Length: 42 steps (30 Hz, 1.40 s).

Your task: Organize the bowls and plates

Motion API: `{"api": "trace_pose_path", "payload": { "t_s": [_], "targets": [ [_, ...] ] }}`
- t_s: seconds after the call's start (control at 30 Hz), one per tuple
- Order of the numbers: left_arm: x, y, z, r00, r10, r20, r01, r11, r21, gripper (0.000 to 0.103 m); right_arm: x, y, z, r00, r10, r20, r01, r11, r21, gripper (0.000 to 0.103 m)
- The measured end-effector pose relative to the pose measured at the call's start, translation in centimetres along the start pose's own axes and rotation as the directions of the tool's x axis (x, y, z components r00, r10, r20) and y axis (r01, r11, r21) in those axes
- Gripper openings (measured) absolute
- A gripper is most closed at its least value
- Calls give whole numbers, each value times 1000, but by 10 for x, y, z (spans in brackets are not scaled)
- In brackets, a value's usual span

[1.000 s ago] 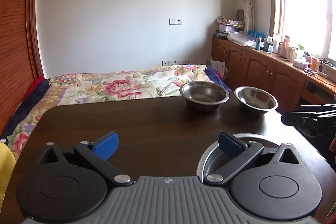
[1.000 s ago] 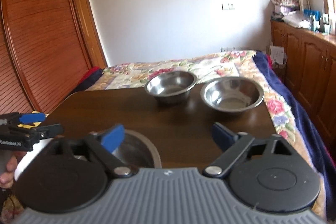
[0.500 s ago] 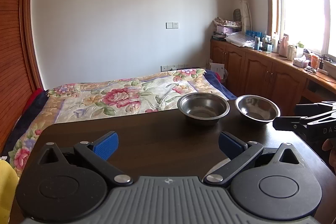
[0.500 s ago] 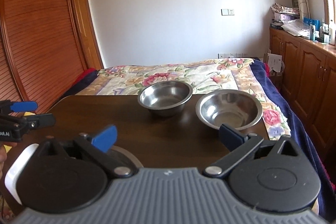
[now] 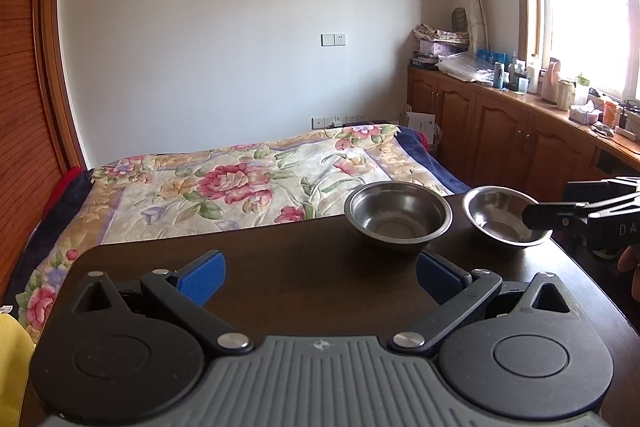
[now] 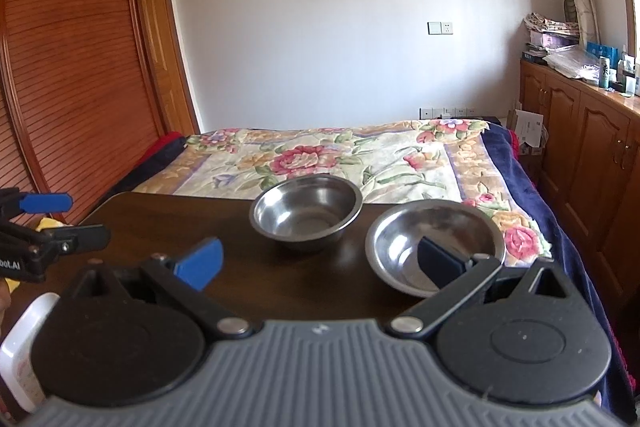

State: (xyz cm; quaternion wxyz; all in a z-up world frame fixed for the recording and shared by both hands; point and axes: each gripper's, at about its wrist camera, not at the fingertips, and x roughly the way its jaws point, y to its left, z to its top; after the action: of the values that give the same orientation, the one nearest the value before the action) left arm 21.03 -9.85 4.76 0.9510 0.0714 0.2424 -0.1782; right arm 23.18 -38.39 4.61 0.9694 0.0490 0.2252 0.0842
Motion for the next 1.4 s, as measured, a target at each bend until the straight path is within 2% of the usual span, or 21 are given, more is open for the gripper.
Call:
{"api": "trace_pose_path", "payload": {
  "t_s": [0.3,0.53,0.6,0.67,0.73,0.8,0.97,1.07,1.27,1.4],
  "targets": [
    [28,0,17,1000,-8,-14,8,1000,3,103,17,-14,15,1000,3,0,-3,1000,0,103],
    [57,1,39,1000,-15,-14,15,1000,9,101,47,-24,28,1000,-7,-13,7,1000,-29,103],
    [69,-1,43,999,-23,-29,23,1000,17,99,55,-25,31,1000,-1,-26,0,999,-37,99],
    [80,-5,44,999,-22,-47,24,999,32,89,66,-23,35,999,4,-42,-6,999,-51,89],
    [92,-6,46,997,-29,-72,32,999,36,84,79,-22,39,998,9,-66,-13,998,-59,88],
    [100,-4,46,995,-42,-88,44,999,19,84,90,-21,40,995,24,-93,-29,998,-59,76],
    [125,3,48,987,-65,-149,59,997,-41,67,114,-20,41,987,25,-158,-34,998,-57,63],
    [136,4,49,982,-76,-174,66,996,-62,59,120,-18,40,984,21,-177,-32,998,-60,62],
    [155,4,50,973,-91,-212,76,994,-80,41,130,-13,38,977,-6,-212,-15,995,-95,52],
    [161,4,48,967,-117,-228,96,990,-101,39,135,-12,38,973,-6,-231,-17,995,-99,49]
  ]
}}
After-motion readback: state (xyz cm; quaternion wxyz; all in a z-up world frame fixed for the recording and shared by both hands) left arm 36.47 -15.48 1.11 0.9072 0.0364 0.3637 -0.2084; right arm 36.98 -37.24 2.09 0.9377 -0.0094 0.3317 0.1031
